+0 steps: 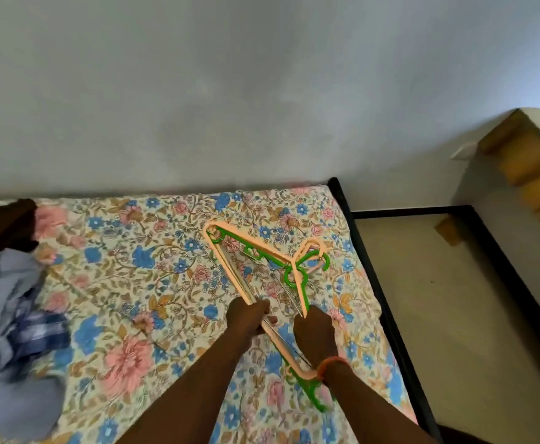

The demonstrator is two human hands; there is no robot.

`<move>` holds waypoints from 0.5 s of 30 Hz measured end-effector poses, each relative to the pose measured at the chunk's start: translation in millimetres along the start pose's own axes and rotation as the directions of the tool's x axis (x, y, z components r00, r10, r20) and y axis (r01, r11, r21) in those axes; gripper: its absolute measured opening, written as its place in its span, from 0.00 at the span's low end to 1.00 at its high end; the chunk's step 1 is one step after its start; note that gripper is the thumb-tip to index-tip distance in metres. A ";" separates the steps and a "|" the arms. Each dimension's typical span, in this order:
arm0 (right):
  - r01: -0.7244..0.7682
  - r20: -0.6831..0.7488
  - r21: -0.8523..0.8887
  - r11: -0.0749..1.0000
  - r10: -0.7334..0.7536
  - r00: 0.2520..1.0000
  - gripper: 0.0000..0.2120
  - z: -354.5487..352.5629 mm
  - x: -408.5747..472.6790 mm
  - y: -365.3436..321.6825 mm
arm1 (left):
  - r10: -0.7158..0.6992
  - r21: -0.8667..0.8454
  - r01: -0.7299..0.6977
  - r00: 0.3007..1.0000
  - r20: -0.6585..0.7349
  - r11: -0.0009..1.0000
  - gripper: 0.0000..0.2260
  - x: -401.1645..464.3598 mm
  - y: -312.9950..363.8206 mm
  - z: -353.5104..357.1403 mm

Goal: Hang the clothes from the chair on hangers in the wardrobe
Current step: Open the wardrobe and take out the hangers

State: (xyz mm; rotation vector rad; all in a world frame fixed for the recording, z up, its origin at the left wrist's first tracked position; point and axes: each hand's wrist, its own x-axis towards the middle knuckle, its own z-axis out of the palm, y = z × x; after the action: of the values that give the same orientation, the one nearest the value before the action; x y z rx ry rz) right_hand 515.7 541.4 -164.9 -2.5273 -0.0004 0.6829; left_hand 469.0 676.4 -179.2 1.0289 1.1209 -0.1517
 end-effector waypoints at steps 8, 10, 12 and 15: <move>0.177 0.078 -0.070 0.982 -0.172 0.982 0.08 52.6 195.8 -0.1 | -0.019 -0.150 0.042 0.988 0.151 0.988 0.14 181.6 20.7 28.5; 0.199 0.059 -0.079 0.977 -0.194 0.979 0.10 57.7 246.6 -4.1 | 0.013 -0.103 0.008 0.980 0.199 0.995 0.18 216.5 31.3 36.4; 0.196 0.029 -0.076 0.978 -0.194 0.981 0.10 63.8 294.2 -0.8 | 0.025 0.110 -0.052 0.972 0.233 0.993 0.24 248.9 26.2 31.1; 0.127 -0.048 -0.086 0.988 -0.132 0.990 0.08 69.1 348.9 13.0 | 0.143 0.920 -0.212 0.974 0.174 0.330 0.36 287.9 -26.0 -3.0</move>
State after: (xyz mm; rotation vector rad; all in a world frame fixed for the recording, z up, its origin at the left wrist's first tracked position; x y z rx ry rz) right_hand 786.2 609.1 -386.2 -2.5970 -0.1761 0.5749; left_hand 589.0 771.7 -424.3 2.1881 0.7828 -0.7264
